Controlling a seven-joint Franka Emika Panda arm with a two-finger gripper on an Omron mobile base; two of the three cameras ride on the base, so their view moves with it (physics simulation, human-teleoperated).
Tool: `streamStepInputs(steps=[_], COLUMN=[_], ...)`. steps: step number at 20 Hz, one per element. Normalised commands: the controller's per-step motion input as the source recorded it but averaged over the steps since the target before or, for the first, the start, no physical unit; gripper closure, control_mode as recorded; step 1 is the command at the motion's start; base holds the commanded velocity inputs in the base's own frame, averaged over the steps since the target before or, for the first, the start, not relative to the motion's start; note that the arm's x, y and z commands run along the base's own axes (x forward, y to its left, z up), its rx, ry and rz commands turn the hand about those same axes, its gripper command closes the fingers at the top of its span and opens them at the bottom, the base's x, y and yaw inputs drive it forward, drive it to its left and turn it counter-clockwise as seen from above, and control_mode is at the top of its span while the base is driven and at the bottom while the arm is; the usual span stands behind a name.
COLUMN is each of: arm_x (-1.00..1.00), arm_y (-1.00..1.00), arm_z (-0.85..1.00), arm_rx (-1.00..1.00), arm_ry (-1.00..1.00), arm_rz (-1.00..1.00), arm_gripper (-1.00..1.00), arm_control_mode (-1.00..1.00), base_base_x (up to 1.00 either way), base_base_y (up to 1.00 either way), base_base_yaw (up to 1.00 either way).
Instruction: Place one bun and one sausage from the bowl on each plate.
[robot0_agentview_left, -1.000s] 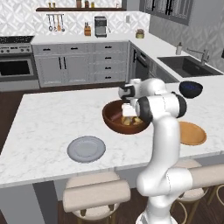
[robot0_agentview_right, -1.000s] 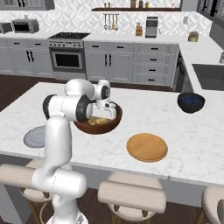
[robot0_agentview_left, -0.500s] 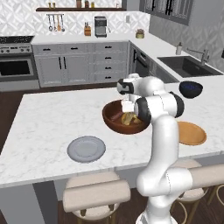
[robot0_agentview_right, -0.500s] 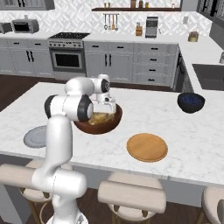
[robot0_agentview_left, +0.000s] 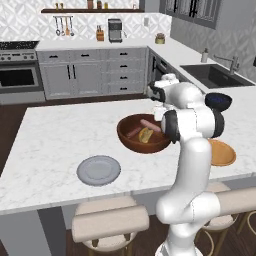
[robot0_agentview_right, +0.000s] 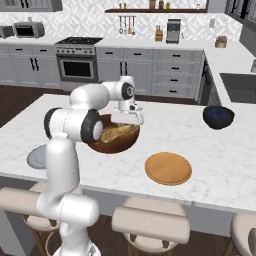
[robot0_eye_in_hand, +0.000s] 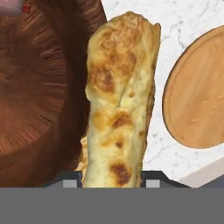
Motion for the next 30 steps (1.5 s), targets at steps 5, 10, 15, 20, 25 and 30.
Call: streamStepInputs(steps=[5, 10, 15, 20, 25, 30], arm_x=[-0.85, -0.57, -0.33, -0.04, 0.00, 0.08], arm_y=[-0.95, -1.00, -0.93, -0.92, -0.58, -0.14], arm_z=[0.30, 0.20, 0.08, -0.09, -0.30, -0.63], arm_rx=[0.27, 0.36, 0.20, 0.04, 0.00, -0.14], arm_ry=[-0.44, -0.26, -0.07, 0.03, 0.05, 0.03], arm_rz=[0.27, 0.42, 0.24, 0.04, 0.00, 0.00], arm_gripper=[1.00, 1.00, 1.00, 1.00, 1.00, 1.00], arm_control_mode=[-1.00, -1.00, -1.00, -1.00, -1.00, -1.00], base_base_x=[0.00, 0.00, 0.00, 0.00, 0.00, 0.00], base_base_y=[0.00, 0.00, 0.00, 0.00, 0.00, 0.00], base_base_yaw=[0.00, 0.00, 0.00, 0.00, 0.00, 0.00])
